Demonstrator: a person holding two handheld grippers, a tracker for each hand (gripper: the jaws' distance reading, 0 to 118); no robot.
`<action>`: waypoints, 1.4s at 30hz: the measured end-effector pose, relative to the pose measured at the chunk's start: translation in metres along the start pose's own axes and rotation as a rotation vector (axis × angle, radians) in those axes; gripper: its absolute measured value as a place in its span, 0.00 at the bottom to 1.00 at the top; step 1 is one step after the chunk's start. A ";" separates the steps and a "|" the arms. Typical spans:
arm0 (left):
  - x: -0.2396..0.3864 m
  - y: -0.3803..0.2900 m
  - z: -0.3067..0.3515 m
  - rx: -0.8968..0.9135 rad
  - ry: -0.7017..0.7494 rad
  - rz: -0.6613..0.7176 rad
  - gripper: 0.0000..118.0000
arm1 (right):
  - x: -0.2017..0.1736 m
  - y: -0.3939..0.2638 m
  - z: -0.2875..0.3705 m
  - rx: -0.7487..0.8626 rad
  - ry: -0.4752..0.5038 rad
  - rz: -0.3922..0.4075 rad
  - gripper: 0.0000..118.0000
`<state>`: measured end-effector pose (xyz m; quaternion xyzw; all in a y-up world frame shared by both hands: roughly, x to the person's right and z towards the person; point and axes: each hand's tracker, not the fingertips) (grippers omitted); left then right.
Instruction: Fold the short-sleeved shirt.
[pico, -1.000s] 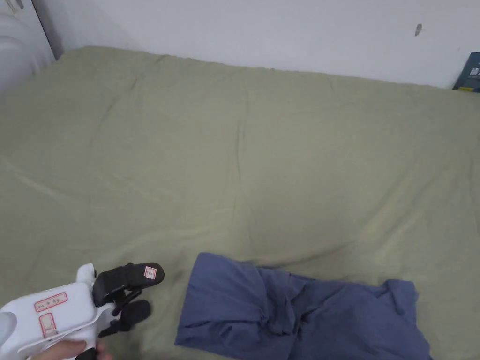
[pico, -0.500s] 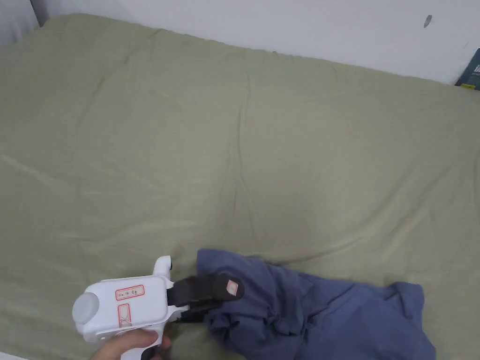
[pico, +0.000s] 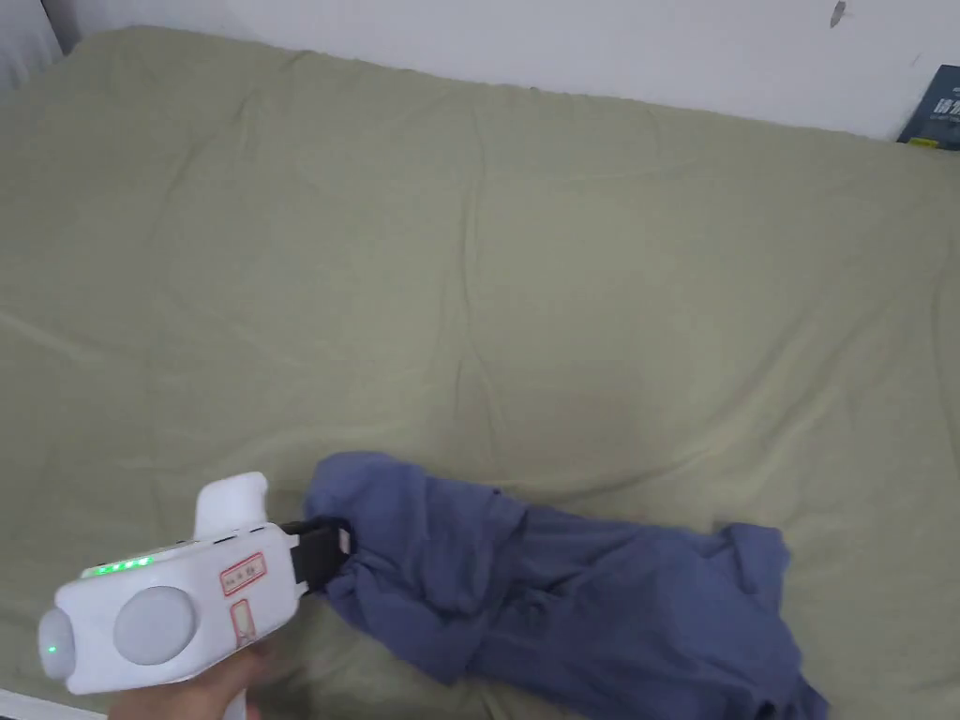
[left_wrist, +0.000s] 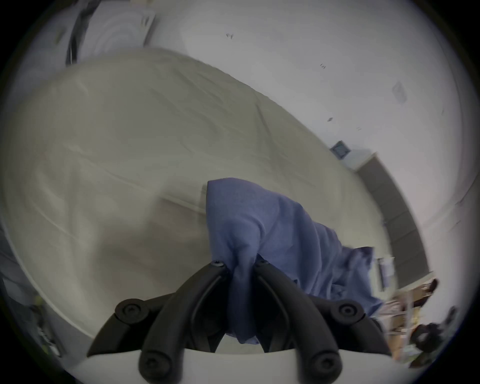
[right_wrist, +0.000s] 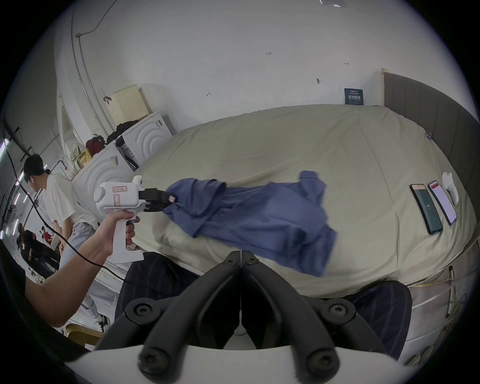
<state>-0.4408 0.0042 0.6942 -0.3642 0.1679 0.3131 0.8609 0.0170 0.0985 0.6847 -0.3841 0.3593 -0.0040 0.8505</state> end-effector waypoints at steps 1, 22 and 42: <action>-0.003 0.001 0.002 0.008 0.043 -0.021 0.10 | 0.001 -0.001 0.000 0.002 0.001 0.003 0.00; 0.243 -0.145 -0.032 -0.105 -0.222 -0.625 0.81 | 0.045 -0.028 0.044 0.110 -0.010 -0.073 0.00; 0.243 -0.154 -0.091 -0.223 -0.442 -0.256 0.07 | 0.073 -0.022 0.028 0.094 -0.021 -0.109 0.00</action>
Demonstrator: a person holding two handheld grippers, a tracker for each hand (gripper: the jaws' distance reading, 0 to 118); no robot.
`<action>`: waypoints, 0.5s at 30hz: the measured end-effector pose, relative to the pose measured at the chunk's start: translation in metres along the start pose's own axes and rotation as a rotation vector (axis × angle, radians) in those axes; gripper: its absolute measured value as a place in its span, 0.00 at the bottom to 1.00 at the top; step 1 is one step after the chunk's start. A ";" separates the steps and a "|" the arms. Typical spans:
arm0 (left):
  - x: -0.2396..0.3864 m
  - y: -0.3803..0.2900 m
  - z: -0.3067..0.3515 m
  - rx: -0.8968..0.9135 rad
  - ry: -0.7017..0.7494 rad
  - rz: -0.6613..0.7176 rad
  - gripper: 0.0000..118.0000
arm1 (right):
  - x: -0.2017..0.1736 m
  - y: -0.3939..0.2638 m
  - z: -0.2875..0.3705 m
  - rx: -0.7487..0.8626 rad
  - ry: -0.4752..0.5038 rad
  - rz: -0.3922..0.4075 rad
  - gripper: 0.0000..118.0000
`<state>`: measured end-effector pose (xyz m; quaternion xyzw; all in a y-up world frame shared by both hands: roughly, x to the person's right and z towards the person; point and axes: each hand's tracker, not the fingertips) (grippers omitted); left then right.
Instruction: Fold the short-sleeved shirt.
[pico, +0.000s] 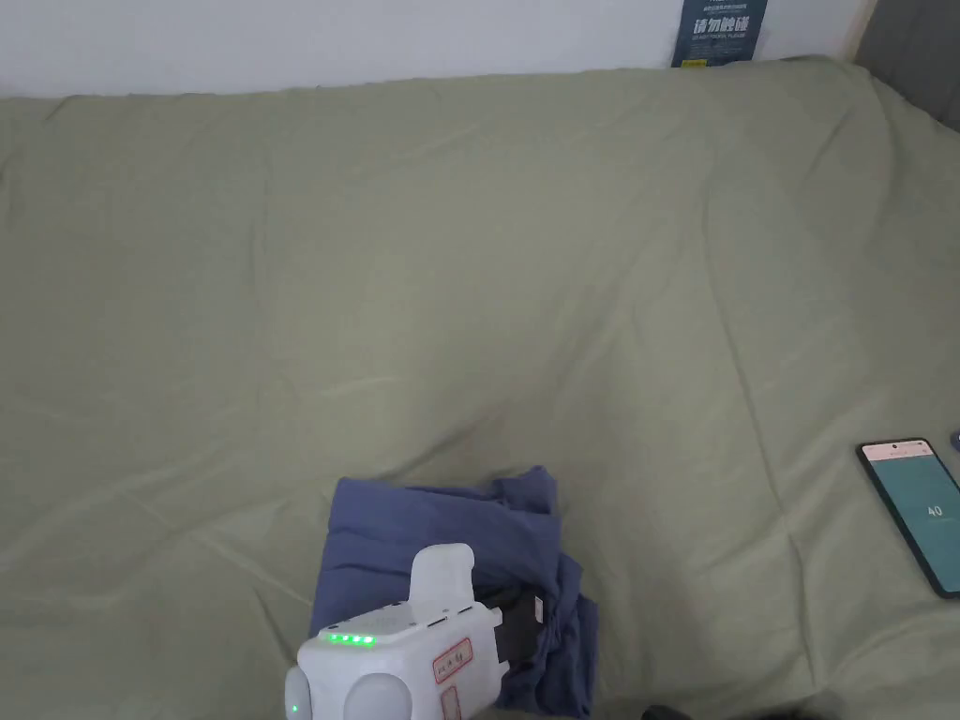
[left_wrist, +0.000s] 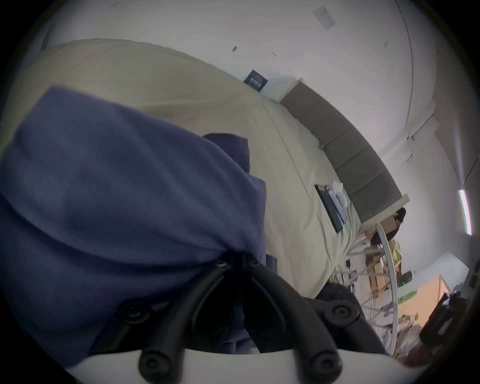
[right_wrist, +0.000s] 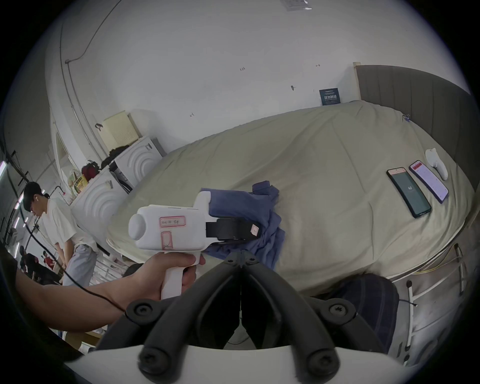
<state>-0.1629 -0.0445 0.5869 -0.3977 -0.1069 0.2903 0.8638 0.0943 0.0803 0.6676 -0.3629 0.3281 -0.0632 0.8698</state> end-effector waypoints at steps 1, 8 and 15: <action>-0.002 0.007 0.010 0.024 0.006 0.042 0.07 | 0.002 0.005 -0.004 -0.013 -0.003 0.016 0.00; -0.016 0.017 0.147 0.112 0.105 -0.096 0.07 | -0.006 0.045 -0.102 -0.105 0.240 -0.003 0.00; -0.096 0.034 0.194 0.138 0.061 0.071 0.92 | 0.047 0.031 -0.256 -0.300 0.397 -0.220 0.00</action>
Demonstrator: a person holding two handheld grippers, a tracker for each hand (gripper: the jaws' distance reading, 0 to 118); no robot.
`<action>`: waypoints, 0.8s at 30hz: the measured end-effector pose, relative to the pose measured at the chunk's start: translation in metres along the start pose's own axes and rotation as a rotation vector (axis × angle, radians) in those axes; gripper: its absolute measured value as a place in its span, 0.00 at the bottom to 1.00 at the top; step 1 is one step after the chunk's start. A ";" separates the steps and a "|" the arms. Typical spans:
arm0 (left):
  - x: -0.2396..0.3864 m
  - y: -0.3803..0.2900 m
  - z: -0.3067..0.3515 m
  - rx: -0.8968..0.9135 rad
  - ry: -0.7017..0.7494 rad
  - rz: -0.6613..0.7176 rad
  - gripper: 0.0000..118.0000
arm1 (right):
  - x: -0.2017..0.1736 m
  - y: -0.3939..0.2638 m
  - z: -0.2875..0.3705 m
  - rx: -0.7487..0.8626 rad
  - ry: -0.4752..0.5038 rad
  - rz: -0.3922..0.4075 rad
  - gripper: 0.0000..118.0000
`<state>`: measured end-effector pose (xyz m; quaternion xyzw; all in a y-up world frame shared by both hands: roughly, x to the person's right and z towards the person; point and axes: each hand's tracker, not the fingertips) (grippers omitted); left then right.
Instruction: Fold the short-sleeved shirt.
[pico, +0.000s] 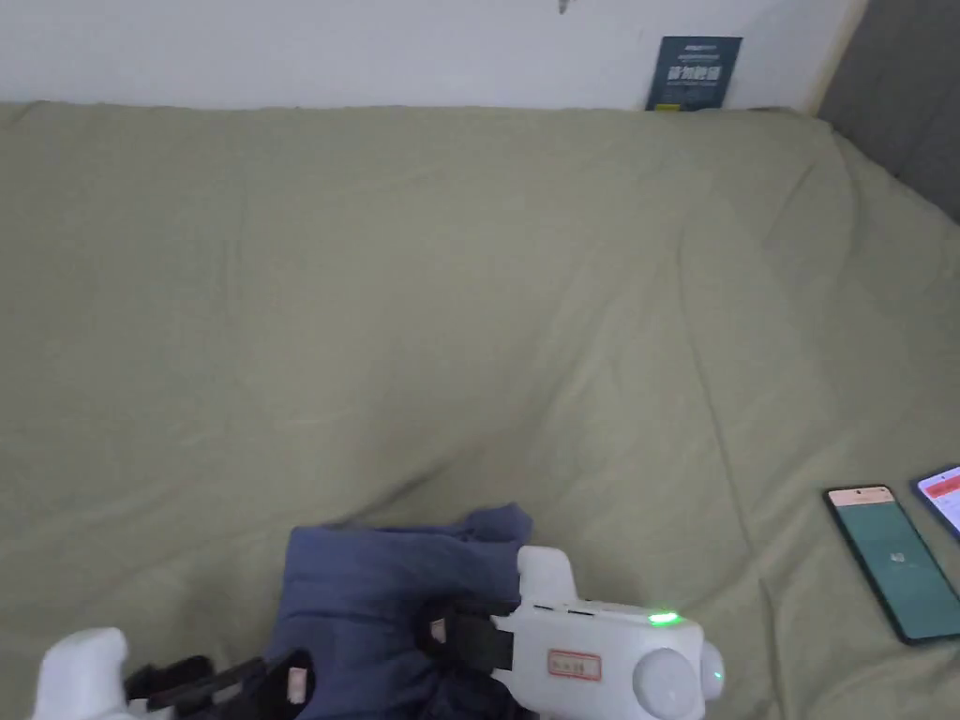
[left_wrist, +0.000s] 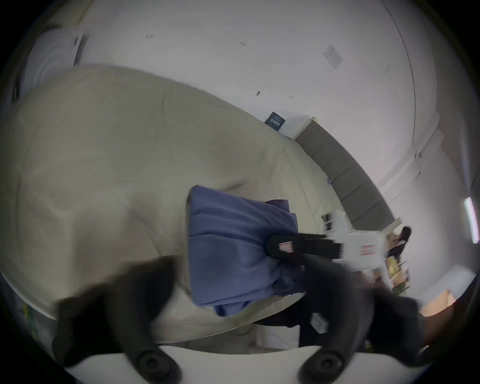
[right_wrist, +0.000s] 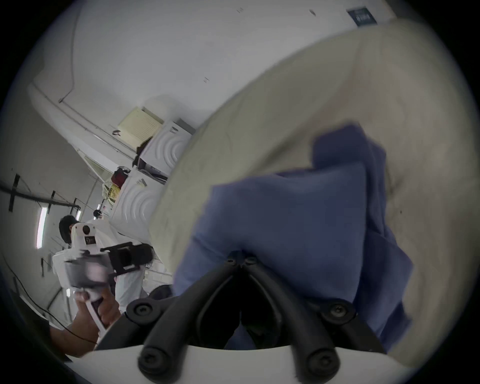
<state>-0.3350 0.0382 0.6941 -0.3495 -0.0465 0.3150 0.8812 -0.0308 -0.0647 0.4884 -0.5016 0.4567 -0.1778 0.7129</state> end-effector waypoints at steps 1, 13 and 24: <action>-0.014 0.003 -0.004 -0.020 -0.051 0.035 1.00 | 0.019 -0.002 -0.001 -0.015 0.016 -0.052 0.01; -0.044 0.007 -0.147 -0.292 -0.590 0.359 1.00 | 0.047 0.001 0.015 0.052 0.128 -0.178 0.01; -0.023 0.001 -0.125 -0.191 -0.190 0.215 0.20 | 0.028 -0.005 0.057 0.099 0.159 -0.143 0.01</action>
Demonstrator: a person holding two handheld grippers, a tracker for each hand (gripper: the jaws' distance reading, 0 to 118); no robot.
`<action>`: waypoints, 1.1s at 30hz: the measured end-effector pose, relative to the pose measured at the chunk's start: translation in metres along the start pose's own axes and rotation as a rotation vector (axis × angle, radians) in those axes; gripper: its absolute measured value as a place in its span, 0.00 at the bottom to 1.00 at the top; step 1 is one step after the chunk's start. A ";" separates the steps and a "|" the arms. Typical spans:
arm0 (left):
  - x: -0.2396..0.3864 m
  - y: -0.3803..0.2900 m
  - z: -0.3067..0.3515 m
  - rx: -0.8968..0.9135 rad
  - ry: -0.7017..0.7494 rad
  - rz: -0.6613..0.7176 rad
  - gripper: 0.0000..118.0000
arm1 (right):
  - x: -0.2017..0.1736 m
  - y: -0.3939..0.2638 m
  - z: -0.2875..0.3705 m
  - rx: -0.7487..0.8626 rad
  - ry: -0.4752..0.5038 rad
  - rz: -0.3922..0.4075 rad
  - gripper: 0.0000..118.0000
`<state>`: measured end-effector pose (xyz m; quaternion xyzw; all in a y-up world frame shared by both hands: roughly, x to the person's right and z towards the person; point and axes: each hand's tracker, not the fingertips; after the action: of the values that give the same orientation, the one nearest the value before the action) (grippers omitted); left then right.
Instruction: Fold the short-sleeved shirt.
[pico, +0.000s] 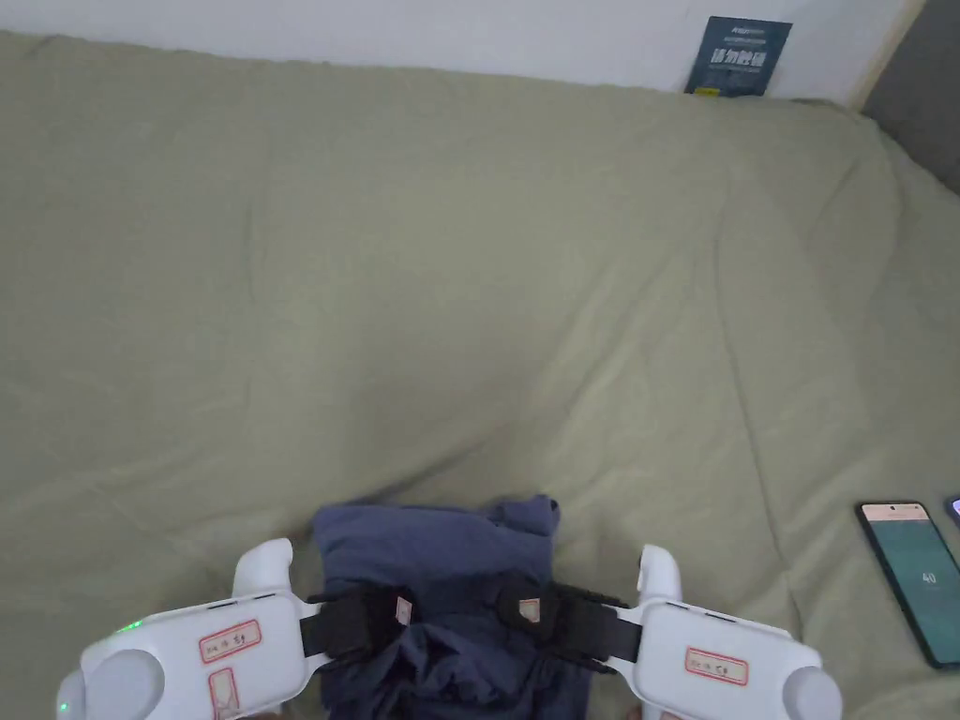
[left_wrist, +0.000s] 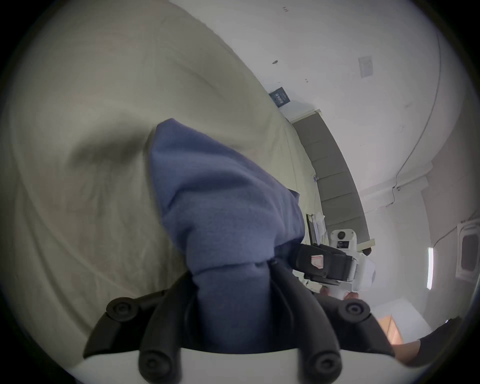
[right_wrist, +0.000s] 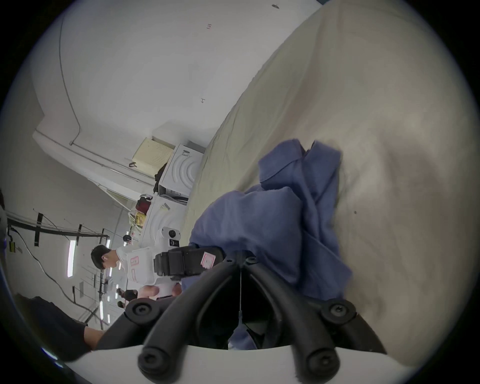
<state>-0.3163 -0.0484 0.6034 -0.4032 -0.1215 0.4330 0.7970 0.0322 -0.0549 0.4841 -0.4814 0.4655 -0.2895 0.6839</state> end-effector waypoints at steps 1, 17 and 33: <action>0.003 0.003 0.012 0.012 0.004 -0.034 0.20 | -0.006 -0.004 0.009 0.006 -0.002 0.017 0.01; -0.171 0.124 0.291 0.081 0.342 0.210 0.22 | -0.041 -0.071 0.092 0.022 -0.111 0.089 0.01; -0.132 0.094 0.397 0.328 1.121 0.045 0.23 | -0.068 -0.070 0.094 0.008 -0.436 0.218 0.01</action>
<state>-0.6656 0.0891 0.8096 -0.4448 0.3961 0.1836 0.7820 0.0946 0.0128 0.5829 -0.4767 0.3550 -0.1050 0.7973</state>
